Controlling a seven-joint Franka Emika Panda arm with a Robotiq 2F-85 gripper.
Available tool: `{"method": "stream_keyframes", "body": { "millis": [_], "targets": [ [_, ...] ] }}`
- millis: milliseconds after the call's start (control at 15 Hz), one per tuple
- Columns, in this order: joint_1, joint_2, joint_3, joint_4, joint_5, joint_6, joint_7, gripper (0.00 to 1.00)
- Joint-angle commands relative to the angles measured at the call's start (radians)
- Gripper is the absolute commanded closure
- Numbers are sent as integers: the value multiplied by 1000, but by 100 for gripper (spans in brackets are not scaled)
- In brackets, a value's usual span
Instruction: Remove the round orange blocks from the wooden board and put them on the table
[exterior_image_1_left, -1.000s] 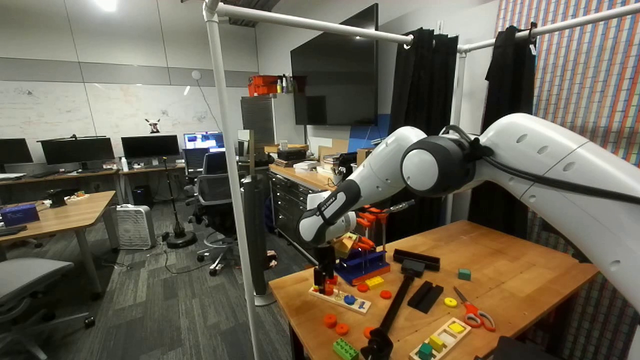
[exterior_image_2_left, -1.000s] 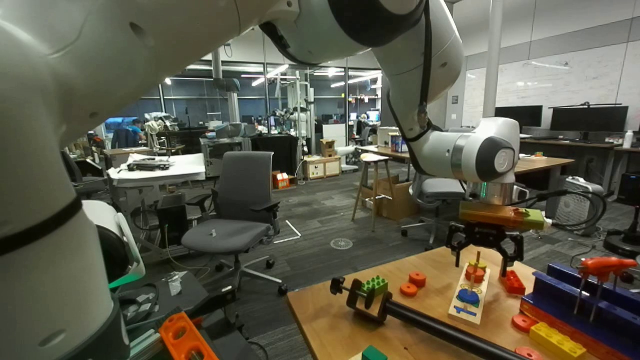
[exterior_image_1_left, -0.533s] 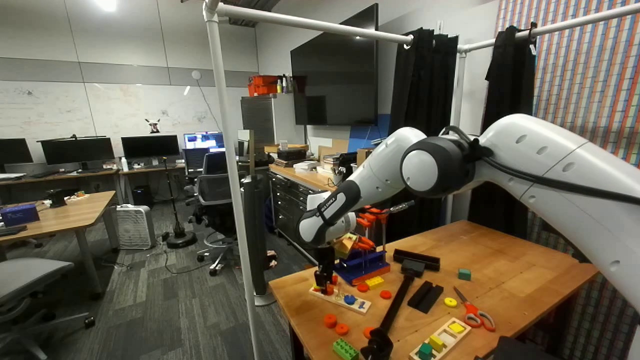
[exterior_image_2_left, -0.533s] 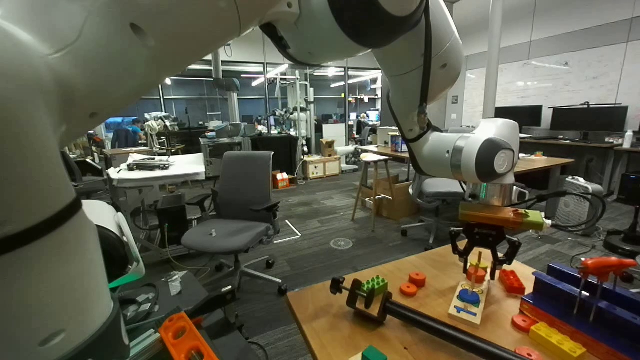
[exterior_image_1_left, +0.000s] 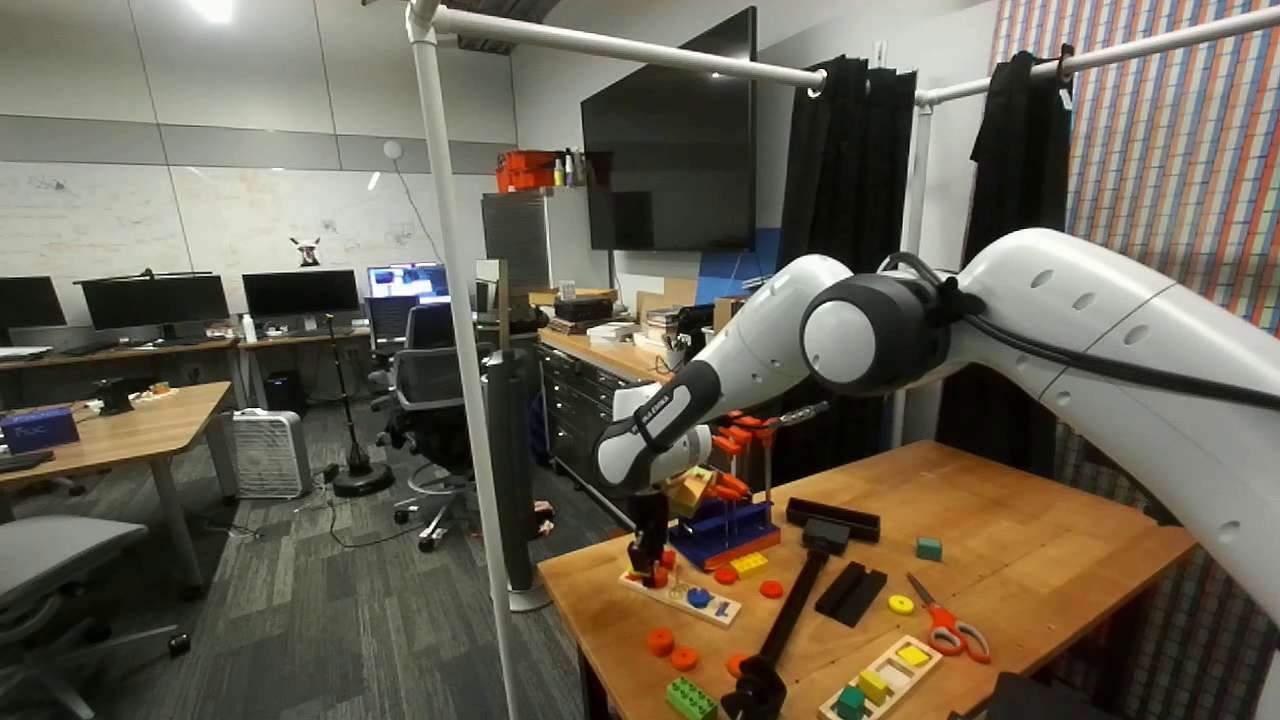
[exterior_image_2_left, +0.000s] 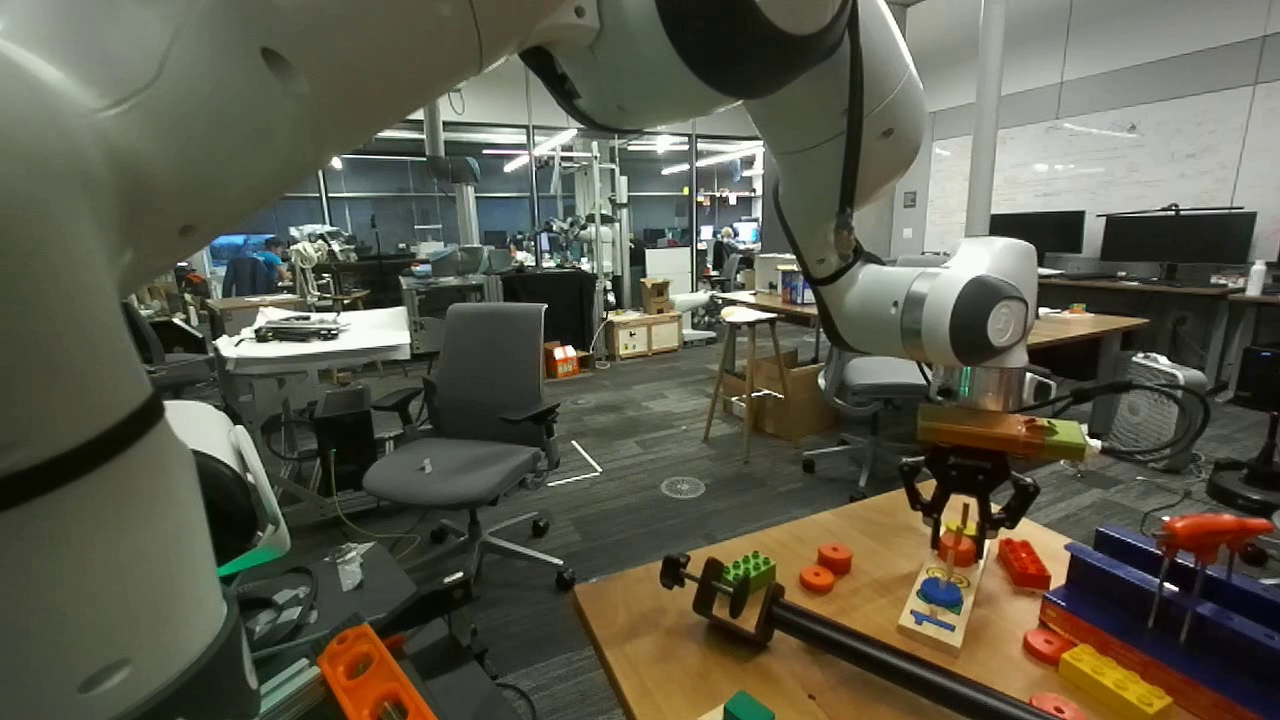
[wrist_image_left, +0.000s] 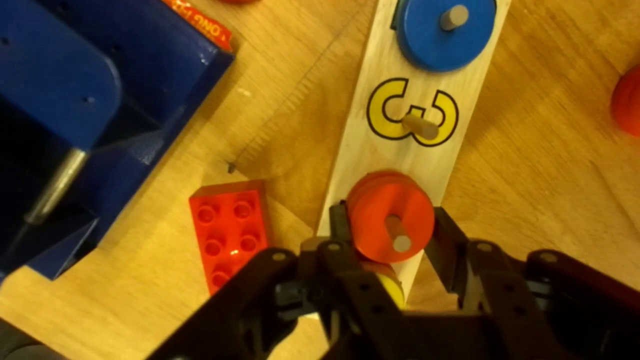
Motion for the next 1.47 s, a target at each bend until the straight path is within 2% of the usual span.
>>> {"method": "stream_keyframes", "body": {
  "millis": [0,1400],
  "targets": [
    [-1,-11,12,16,-8,15,7,76],
    [32,-100,4,-29,-25,75,24,77]
  ]
}}
